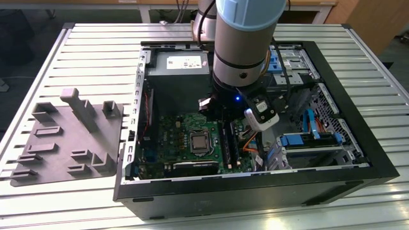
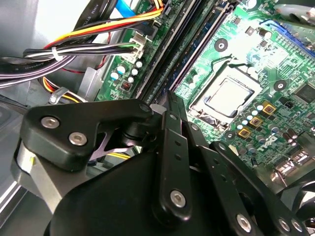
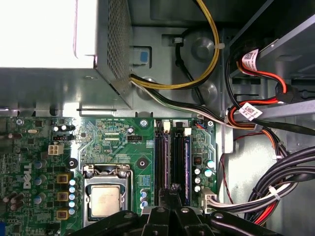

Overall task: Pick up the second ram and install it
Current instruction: 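Press down the second ram until it locks into place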

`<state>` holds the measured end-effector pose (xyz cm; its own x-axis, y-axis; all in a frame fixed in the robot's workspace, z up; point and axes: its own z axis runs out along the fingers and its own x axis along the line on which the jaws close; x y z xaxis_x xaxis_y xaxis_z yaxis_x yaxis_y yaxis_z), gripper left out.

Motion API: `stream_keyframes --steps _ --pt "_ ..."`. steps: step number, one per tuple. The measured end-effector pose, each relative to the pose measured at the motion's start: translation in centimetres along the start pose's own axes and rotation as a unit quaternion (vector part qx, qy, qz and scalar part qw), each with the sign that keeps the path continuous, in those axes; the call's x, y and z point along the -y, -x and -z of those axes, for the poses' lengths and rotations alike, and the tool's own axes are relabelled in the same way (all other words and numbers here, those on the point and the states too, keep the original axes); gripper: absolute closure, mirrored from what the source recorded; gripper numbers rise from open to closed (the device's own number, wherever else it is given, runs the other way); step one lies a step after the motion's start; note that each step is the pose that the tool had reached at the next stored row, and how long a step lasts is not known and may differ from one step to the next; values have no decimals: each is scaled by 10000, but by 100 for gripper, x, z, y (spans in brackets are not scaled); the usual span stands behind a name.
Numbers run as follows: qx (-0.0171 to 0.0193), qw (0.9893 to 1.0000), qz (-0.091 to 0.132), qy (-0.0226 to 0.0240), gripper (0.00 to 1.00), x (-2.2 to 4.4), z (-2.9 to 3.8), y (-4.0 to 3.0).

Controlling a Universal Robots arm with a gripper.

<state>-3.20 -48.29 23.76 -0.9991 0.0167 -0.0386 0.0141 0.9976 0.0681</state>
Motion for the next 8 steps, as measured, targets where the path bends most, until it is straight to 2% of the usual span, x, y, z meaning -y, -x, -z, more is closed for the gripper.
stream_keyframes --steps 8 --pt "3 10000 0 0 89 -15 -1 0"
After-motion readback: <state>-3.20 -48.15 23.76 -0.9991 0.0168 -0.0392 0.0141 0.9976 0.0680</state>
